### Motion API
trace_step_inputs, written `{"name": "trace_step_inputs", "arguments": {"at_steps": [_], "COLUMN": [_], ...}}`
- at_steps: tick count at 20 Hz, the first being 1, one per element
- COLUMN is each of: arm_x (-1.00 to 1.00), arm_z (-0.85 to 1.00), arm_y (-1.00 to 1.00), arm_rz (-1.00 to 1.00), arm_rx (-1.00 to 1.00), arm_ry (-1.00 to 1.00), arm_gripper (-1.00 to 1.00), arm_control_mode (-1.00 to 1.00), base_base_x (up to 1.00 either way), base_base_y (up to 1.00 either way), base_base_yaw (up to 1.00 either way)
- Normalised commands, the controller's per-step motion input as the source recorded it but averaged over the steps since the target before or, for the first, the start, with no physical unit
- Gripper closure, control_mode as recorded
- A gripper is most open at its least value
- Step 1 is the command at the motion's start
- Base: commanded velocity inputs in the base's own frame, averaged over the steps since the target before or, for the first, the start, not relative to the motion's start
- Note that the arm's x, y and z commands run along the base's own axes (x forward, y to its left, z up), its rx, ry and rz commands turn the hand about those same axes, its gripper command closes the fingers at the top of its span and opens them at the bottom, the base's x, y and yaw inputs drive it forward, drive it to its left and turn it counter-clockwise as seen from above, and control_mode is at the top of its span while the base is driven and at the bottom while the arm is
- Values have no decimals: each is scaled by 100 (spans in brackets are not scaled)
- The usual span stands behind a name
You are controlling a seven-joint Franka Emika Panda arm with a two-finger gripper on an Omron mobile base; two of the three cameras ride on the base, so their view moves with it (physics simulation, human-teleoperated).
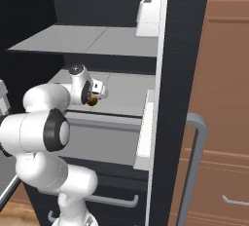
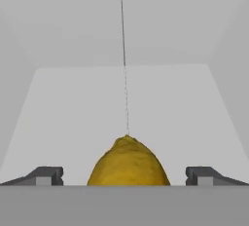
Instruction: Retrieve a lemon from the fridge and place it on the cutting board with the fish.
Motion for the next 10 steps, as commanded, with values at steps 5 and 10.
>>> {"name": "trace_step_inputs", "arguments": {"at_steps": [5,10], "arm_x": [0,0], "arm_z": [-12,-3], "arm_y": [0,0], "arm_rz": [0,0], "arm_rx": [0,0], "arm_ry": [0,0], "arm_gripper": [-100,-100], "arm_control_mode": [-100,-100], "base_base_x": [0,0], "base_base_y": [0,0], "base_base_yaw": [0,0]}}
